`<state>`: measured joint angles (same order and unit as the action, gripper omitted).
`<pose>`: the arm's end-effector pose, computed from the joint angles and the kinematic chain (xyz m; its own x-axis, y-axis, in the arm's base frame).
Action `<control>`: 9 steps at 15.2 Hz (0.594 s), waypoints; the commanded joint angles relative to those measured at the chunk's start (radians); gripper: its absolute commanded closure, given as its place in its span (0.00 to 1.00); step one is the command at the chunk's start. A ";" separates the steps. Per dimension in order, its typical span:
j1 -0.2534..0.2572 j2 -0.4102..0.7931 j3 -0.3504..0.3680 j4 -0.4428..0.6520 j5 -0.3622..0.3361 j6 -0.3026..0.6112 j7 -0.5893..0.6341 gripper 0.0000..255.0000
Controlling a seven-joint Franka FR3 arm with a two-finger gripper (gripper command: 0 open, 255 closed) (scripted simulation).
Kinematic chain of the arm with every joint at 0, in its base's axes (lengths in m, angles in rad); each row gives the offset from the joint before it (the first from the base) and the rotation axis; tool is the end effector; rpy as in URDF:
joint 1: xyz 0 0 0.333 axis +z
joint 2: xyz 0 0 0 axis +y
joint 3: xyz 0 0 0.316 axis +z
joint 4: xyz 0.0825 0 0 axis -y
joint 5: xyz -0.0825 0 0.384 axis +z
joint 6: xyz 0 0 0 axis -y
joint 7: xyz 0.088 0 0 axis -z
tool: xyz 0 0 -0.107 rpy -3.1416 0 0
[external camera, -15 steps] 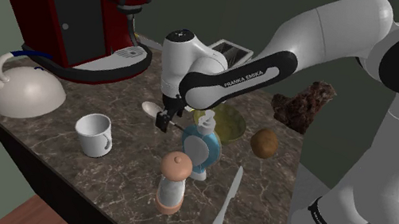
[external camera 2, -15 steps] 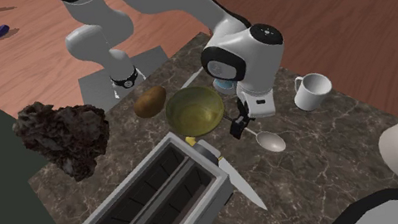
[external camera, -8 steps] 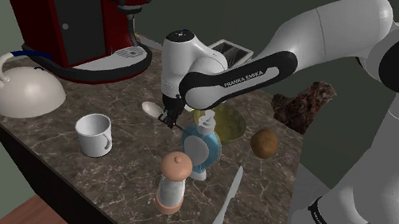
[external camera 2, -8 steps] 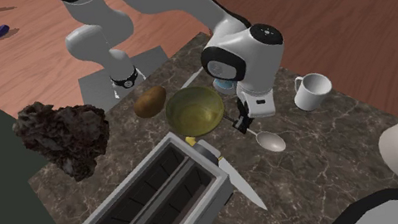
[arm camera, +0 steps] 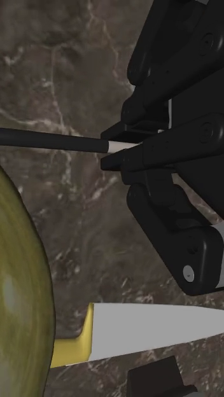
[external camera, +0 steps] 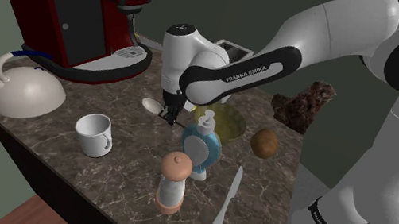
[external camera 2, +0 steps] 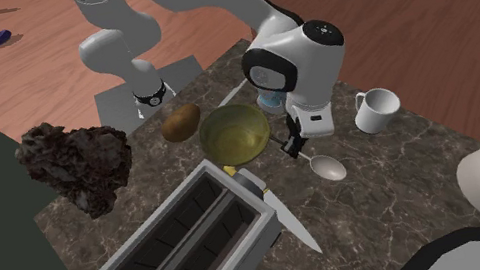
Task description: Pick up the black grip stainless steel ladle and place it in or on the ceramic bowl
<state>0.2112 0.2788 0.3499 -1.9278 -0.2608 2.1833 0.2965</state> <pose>0.5266 0.3084 0.3533 0.9190 0.3934 0.0259 0.3882 -0.9144 0.1153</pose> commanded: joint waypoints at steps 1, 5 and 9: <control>-0.002 -0.014 0.003 0.009 0.009 -0.022 -0.008 1.00; -0.005 -0.038 0.007 0.033 0.024 -0.067 -0.022 1.00; -0.007 -0.060 0.011 0.060 0.038 -0.113 -0.035 1.00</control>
<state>0.2057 0.2274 0.3602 -1.8706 -0.2269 2.0809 0.2657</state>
